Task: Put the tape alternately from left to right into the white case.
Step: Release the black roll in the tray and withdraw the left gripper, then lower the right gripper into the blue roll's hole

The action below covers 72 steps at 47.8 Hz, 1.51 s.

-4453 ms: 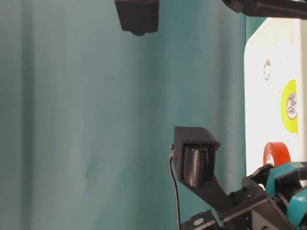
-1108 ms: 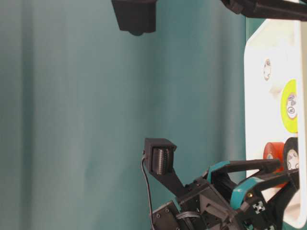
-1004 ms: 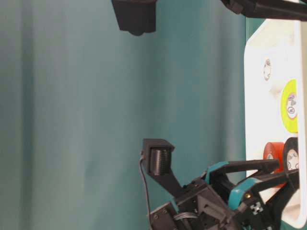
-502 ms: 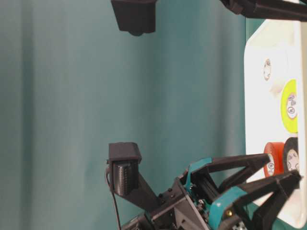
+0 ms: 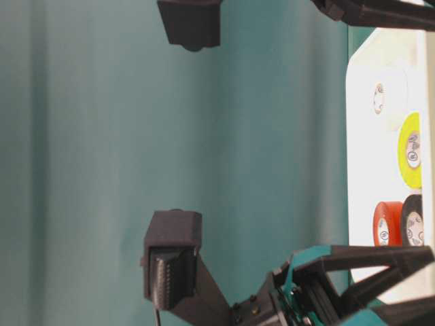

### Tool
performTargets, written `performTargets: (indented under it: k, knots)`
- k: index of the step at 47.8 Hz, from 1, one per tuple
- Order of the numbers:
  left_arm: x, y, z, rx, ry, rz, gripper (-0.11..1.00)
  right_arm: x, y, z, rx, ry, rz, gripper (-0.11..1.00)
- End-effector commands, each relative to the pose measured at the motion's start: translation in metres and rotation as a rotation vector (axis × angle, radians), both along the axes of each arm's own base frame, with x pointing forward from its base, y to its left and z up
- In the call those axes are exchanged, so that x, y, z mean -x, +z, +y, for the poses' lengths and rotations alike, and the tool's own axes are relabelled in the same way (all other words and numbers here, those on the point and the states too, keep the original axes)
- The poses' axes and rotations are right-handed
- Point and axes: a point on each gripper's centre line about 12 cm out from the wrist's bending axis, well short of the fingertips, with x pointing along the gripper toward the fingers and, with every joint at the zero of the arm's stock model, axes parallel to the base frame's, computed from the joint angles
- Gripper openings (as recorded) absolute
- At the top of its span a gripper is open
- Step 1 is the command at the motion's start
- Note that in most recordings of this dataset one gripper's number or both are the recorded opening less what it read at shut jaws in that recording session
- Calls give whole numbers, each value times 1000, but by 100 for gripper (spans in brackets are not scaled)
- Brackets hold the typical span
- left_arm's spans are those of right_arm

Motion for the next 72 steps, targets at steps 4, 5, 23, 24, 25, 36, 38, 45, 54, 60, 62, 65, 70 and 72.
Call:
performTargets:
  k: [4, 5, 23, 24, 25, 36, 38, 45, 54, 60, 62, 65, 70, 72]
  knots:
    - [-3, 11, -12, 27, 0, -32, 55, -8, 9, 3, -10, 4, -33, 79]
    - [-3, 11, -14, 29, -1, -30, 55, -8, 9, 3, -10, 4, -33, 79]
    - [-3, -6, -35, 93, 41, 12, 55, -9, 8, 3, -9, 5, -32, 79]
    - [-2, -7, -37, 98, 45, 16, 55, -9, 8, 3, -9, 4, -32, 79]
    - [-2, -7, -37, 101, 49, 18, 55, -8, 8, 3, -9, 5, -32, 79]
    - [-2, -10, -44, 139, 88, 25, 55, -9, 7, 3, -9, 4, -28, 79]
    - [-1, -11, -45, 143, 91, 31, 55, -9, 6, 3, -10, 5, -28, 79]
    - [0, -12, -47, 149, 97, 36, 55, -9, 6, 4, -11, 7, -29, 79]
    - [0, -12, -47, 149, 95, 32, 55, -9, 6, 3, -11, 6, -29, 79]
    - [0, -12, -47, 148, 94, 32, 55, -9, 6, 4, -11, 7, -29, 79]
    - [0, -12, -47, 149, 95, 36, 55, -9, 6, 4, -11, 7, -29, 79]
    - [0, -12, -47, 148, 94, 35, 55, -9, 6, 4, -11, 7, -29, 79]
    - [1, -13, -47, 147, 95, 37, 55, -9, 6, 4, -11, 7, -29, 79]
    - [0, -13, -47, 148, 94, 35, 55, -10, 7, 4, -12, 6, -32, 79]
